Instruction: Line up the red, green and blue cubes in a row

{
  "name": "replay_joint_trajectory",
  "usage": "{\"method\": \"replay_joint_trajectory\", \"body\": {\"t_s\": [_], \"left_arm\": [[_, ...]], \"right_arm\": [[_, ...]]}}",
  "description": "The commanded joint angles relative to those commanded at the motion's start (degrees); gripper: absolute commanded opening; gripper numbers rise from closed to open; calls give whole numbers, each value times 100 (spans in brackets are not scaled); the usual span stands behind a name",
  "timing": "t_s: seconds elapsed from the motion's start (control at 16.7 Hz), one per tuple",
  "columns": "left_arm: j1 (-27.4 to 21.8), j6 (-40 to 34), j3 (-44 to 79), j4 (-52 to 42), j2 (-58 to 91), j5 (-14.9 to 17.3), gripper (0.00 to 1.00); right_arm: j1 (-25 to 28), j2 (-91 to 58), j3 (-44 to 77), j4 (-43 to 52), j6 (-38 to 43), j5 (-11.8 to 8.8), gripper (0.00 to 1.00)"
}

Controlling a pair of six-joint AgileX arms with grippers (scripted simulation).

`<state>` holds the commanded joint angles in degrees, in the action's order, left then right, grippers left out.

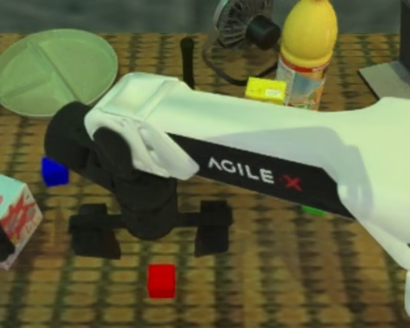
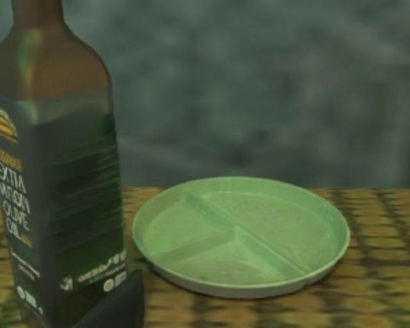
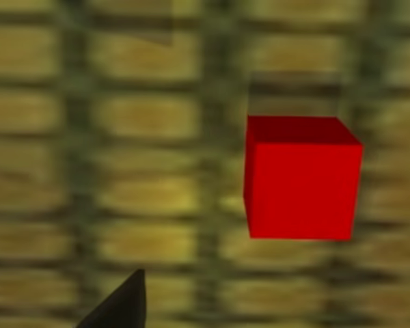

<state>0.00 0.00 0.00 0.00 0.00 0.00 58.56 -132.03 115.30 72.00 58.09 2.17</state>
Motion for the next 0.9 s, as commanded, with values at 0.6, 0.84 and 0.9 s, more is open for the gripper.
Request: {"method": "replay_joint_trajectory", "body": {"t_s": [0.6,0.84,0.9], "left_arm": [[0,0,0,0,0,0,100],[0,0,0,0,0,0,100],[0,0,0,0,0,0,100]], "right_arm": [[-1166,296,-705,-289,-3560,-69,100],[-1909,501,-1260,-456,-6044,-143,100],[-2093,552,-1395,-498,-6683,-159,100]]}}
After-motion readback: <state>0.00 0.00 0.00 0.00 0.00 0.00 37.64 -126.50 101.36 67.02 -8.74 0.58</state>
